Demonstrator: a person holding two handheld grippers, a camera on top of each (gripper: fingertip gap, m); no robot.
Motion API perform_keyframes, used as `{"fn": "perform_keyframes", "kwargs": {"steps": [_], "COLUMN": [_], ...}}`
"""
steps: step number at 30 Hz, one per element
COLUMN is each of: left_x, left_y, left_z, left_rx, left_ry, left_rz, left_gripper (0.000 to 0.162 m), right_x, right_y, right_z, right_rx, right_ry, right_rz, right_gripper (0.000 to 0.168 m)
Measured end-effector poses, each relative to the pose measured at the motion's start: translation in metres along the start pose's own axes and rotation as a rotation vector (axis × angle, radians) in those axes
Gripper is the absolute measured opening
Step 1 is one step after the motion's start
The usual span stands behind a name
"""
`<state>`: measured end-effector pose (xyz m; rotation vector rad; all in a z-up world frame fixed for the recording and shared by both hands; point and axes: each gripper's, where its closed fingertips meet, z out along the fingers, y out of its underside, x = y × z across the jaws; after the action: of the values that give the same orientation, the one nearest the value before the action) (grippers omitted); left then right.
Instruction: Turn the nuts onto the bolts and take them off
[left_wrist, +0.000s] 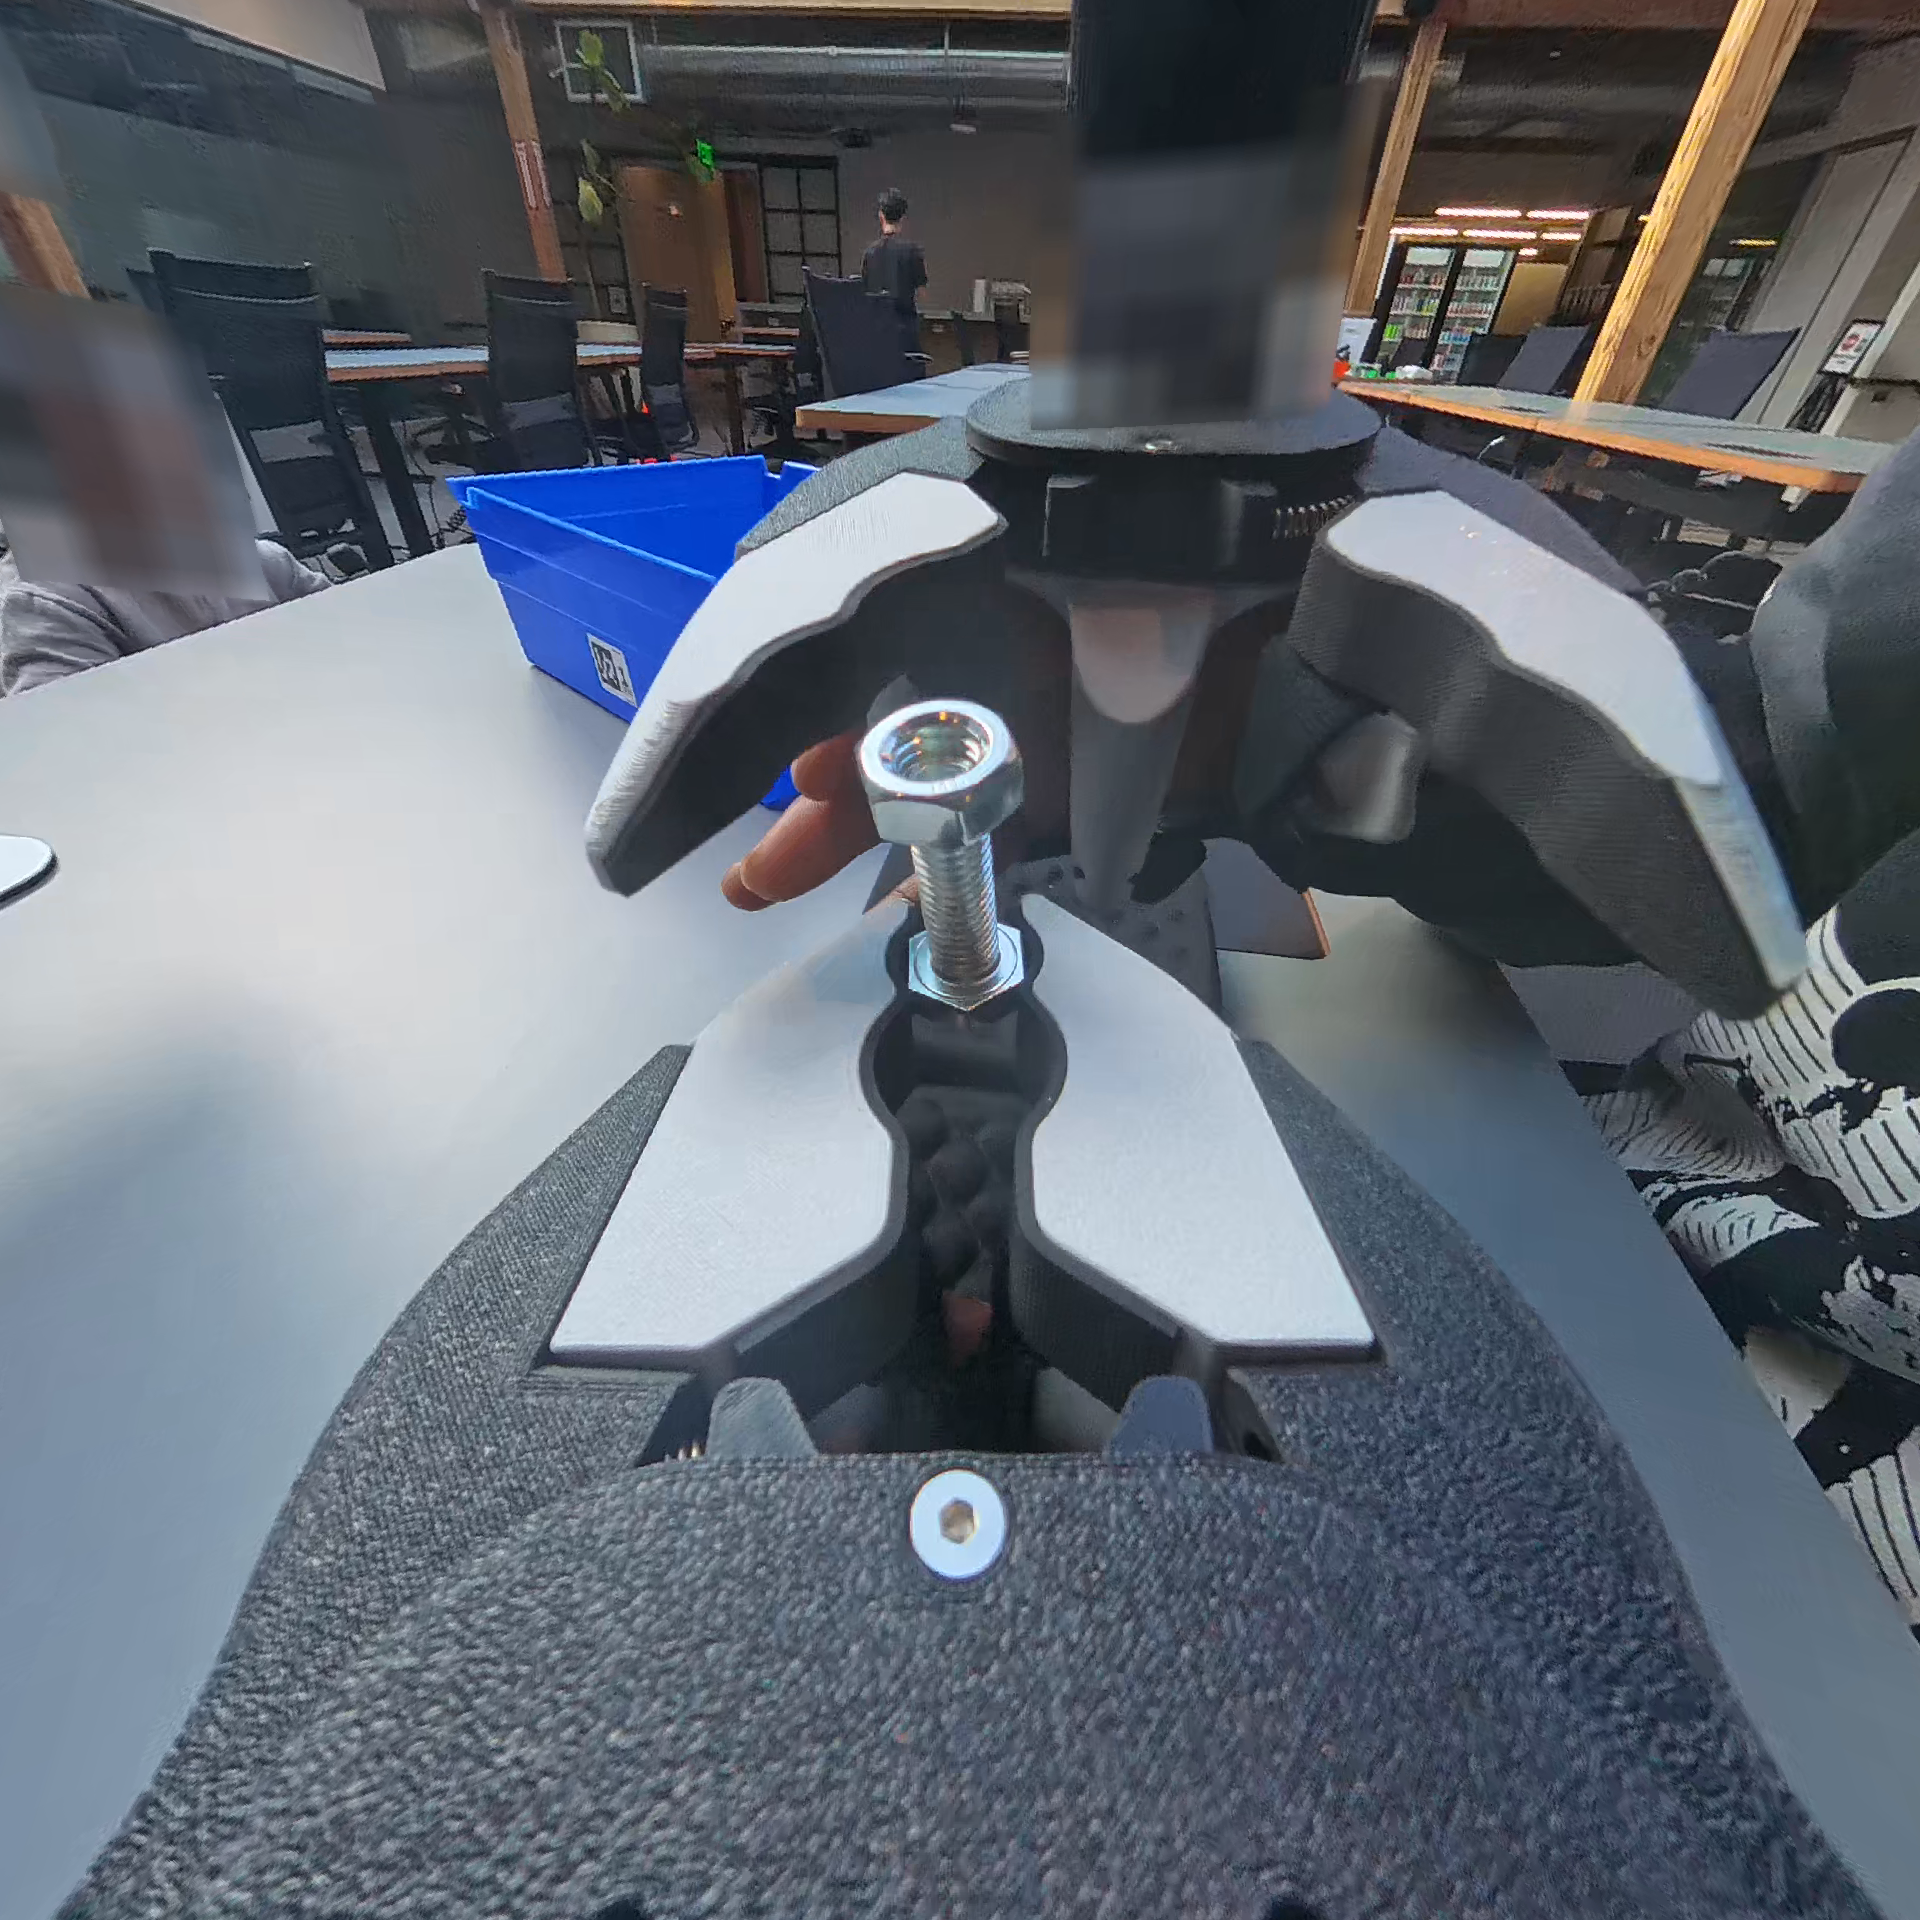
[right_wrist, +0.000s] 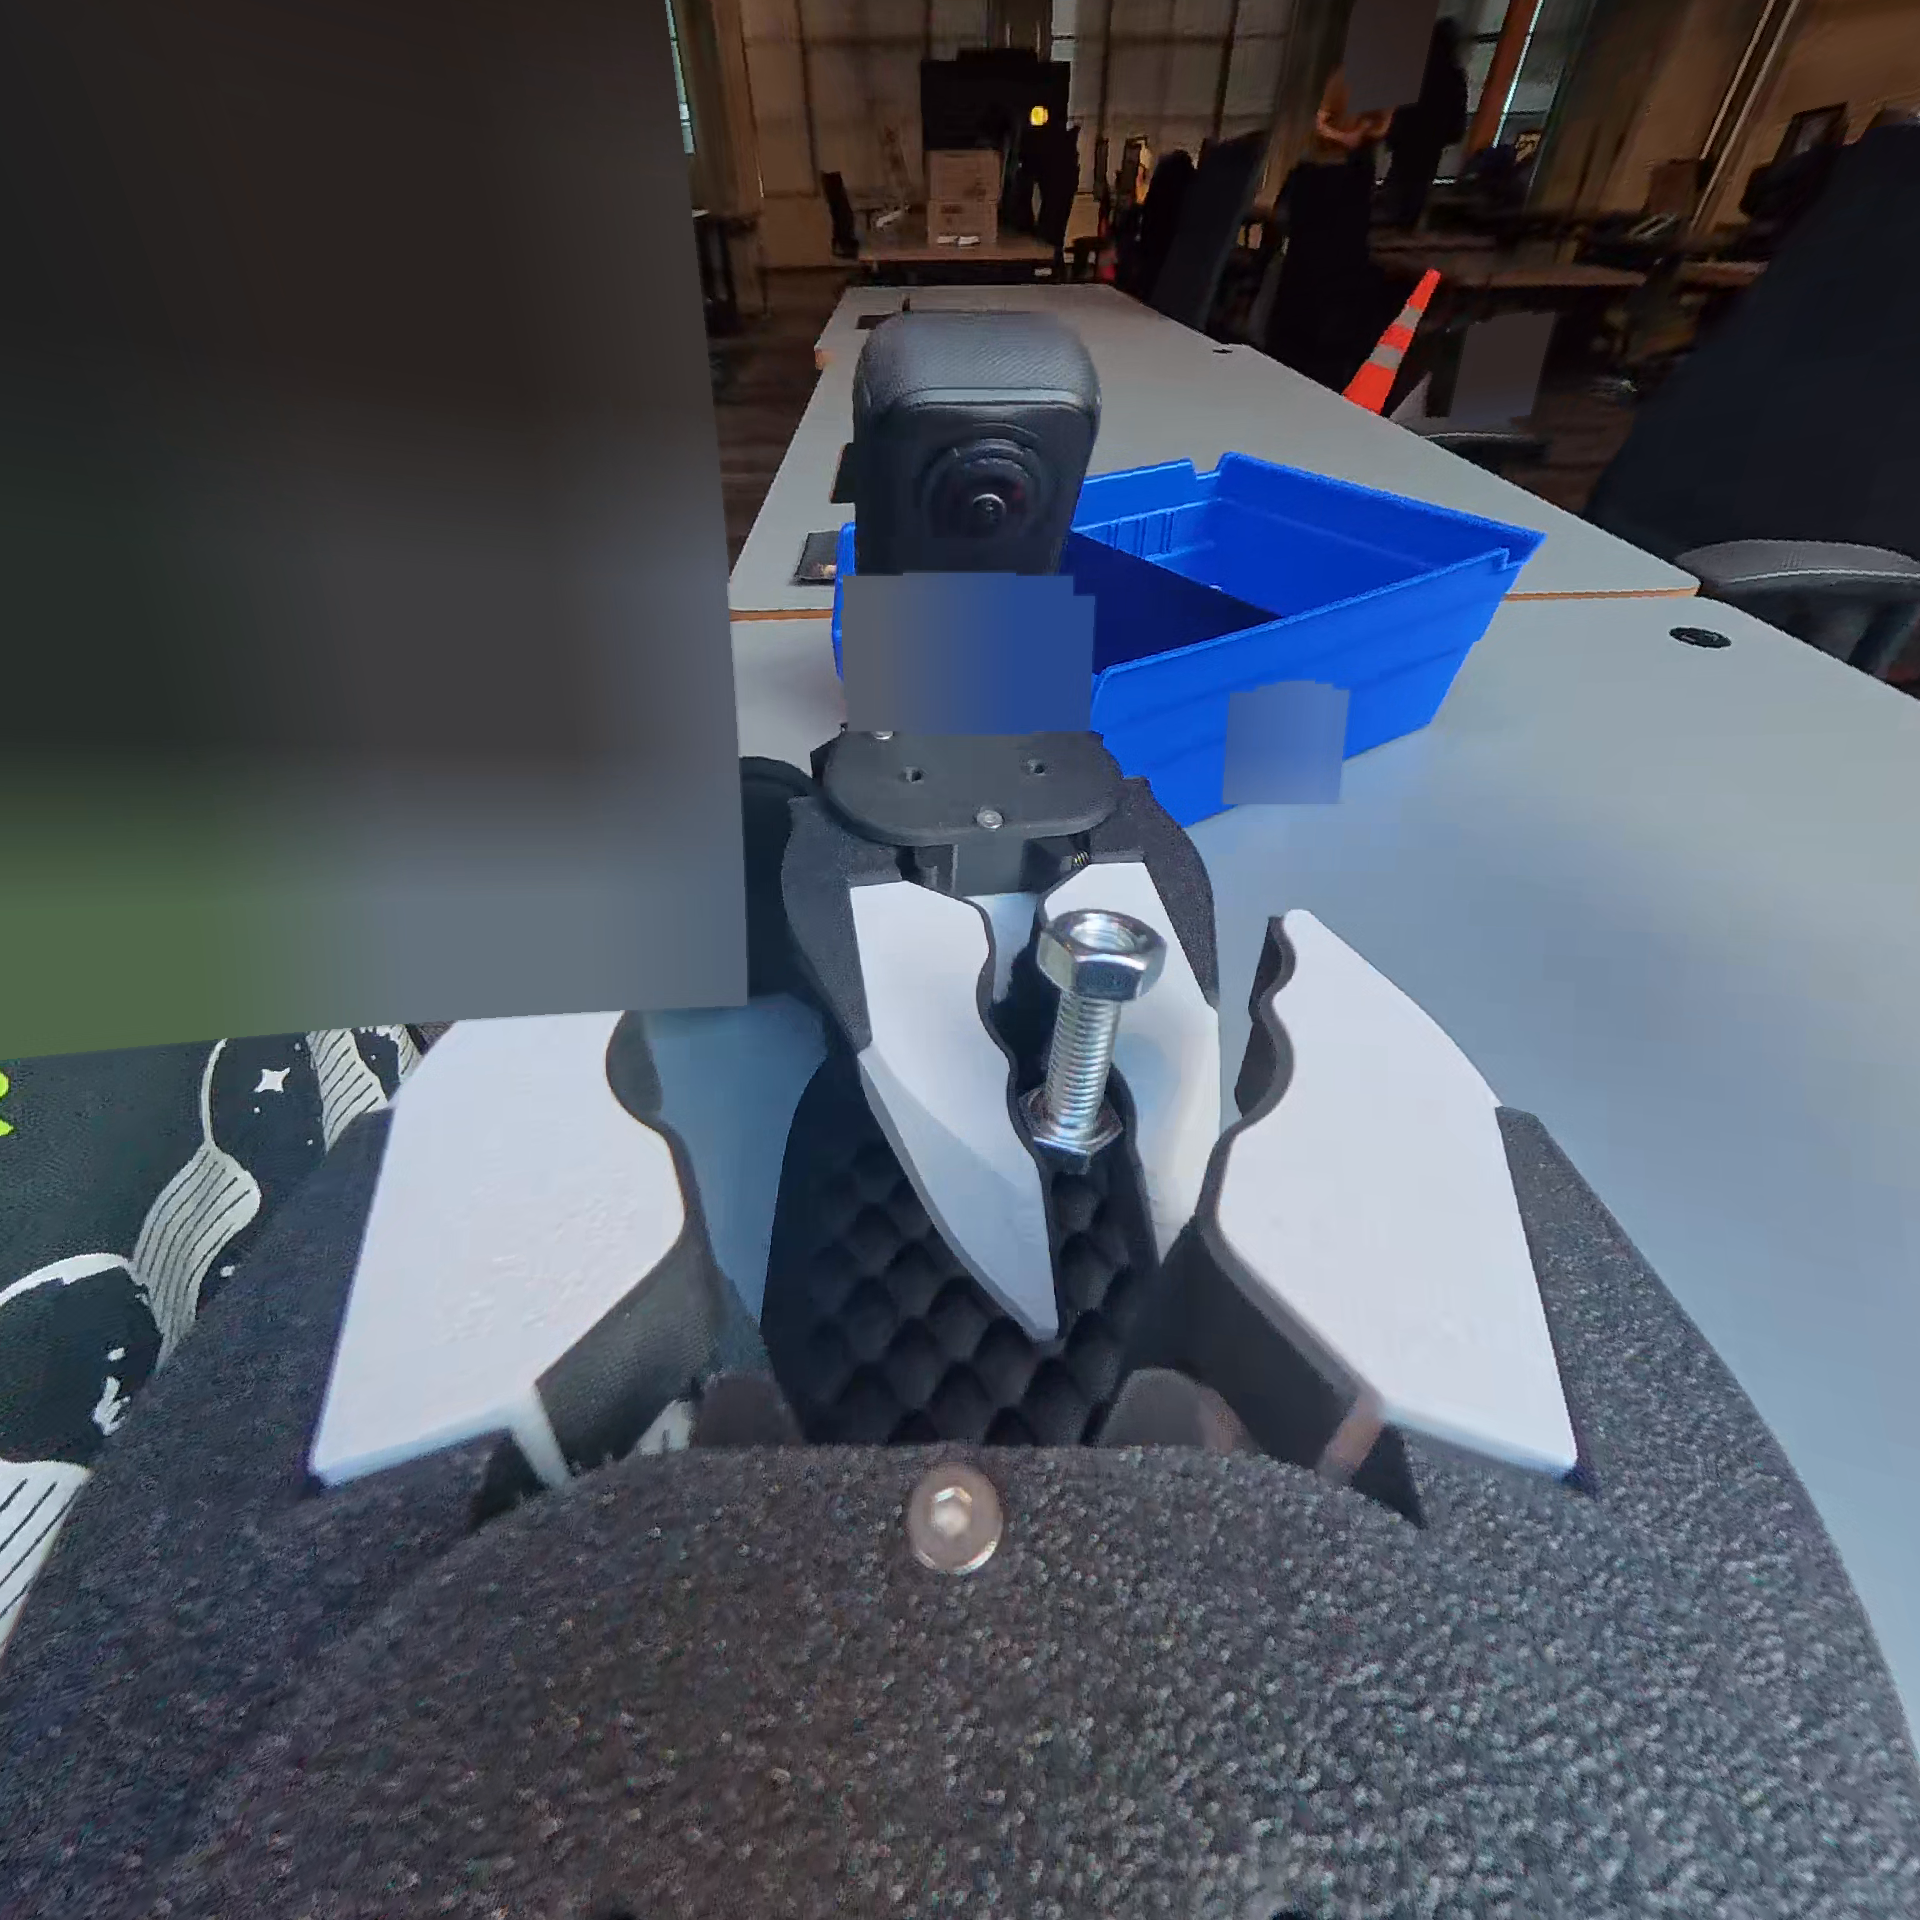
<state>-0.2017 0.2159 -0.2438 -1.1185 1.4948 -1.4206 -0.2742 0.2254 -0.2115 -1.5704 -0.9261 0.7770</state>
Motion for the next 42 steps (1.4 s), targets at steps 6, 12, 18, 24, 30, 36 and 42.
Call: {"fn": "perform_keyframes", "kwargs": {"steps": [6,12,18,24,30,36,42], "left_x": [0.001,-0.001,-0.002,-0.003,-0.003,-0.002,-0.002], "left_y": [0.003,0.004,0.006,0.006,0.005,0.007,0.007], "left_z": [0.001,0.002,0.003,0.003,0.003,0.003,0.004], "left_rx": [-0.018,-0.031,-0.042,-0.039,-0.038,-0.048,-0.05], "left_ry": [0.003,-0.007,-0.016,-0.017,-0.018,-0.022,-0.02], "left_rz": [0.005,0.003,-0.001,-0.004,-0.003,0.006,0.005], "left_gripper": [0.014,0.014,0.014,0.014,0.014,0.014,0.014], "right_x": [-0.01,-0.01,-0.01,-0.017,0.007,0.023,0.025], "right_y": [-0.003,-0.003,-0.001,0.004,0.005,0.018,0.018], "right_z": [0.002,-0.007,-0.018,-0.033,-0.045,-0.029,-0.026], "right_rx": [-0.003,0.0,0.006,-0.005,0.055,-0.028,-0.014], "right_ry": [-0.022,-0.004,0.015,0.017,0.152,0.194,0.193], "right_rz": [-0.031,-0.033,-0.023,-0.015,-0.003,0.011,0.009], "right_gripper": [0.106,0.098,0.092,0.071,0.035,0.024,0.009]}}
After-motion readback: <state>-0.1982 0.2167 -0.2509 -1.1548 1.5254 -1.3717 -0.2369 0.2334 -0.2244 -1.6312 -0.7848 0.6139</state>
